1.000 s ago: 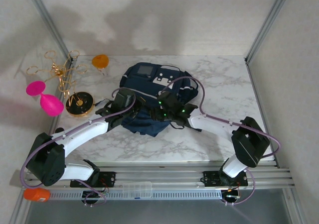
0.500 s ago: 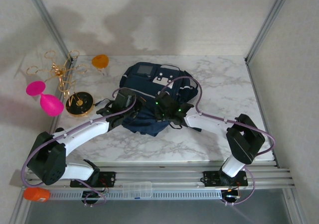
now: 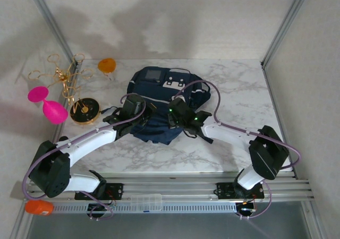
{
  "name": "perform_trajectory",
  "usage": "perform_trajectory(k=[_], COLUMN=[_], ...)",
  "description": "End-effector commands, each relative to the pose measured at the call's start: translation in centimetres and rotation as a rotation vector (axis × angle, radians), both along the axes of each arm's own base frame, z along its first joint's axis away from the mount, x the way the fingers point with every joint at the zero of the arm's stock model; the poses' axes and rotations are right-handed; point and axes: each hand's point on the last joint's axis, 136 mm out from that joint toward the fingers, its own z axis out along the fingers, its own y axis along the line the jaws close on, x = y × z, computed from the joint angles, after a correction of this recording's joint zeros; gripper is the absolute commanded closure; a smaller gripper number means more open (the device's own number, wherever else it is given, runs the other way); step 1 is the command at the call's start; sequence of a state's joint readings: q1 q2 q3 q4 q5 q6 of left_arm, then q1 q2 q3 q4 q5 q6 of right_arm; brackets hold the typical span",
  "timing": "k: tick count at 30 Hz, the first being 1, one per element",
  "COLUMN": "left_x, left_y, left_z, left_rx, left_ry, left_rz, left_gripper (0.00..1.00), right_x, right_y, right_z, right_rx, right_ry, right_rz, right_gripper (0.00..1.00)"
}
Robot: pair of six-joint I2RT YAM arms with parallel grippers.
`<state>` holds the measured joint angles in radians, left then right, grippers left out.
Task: Pack the student bag
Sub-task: Zip the student bag at the center of the table.
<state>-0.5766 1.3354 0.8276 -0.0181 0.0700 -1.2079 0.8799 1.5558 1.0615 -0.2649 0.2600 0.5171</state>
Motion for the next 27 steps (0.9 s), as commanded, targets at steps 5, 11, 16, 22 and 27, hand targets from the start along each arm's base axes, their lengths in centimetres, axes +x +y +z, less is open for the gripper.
perform_trajectory(k=[5, 11, 16, 22, 27], left_x=[0.9, 0.8, 0.4, -0.4, 0.4], left_y=[2.0, 0.7, 0.0, -0.4, -1.2], left_z=[3.0, 3.9, 2.5, 0.7, 0.9], left_rx=[0.055, 0.072, 0.139, 0.225, 0.250], left_ry=[-0.090, -0.109, -0.085, -0.059, -0.084], left_rz=[0.053, -0.030, -0.119, -0.235, -0.287], left_gripper=[1.00, 1.00, 1.00, 1.00, 1.00], right_x=[2.0, 4.8, 7.3, 10.2, 10.5], right_y=[-8.0, -10.7, -12.1, -12.5, -12.5], right_z=[0.0, 1.8, 2.8, 4.0, 4.4], right_rx=[-0.103, -0.094, -0.066, -0.045, -0.031], right_ry=[-0.032, -0.085, -0.118, -0.168, -0.166], right_rz=[-0.210, -0.267, -0.277, -0.227, -0.203], right_gripper=[1.00, 1.00, 1.00, 1.00, 0.92])
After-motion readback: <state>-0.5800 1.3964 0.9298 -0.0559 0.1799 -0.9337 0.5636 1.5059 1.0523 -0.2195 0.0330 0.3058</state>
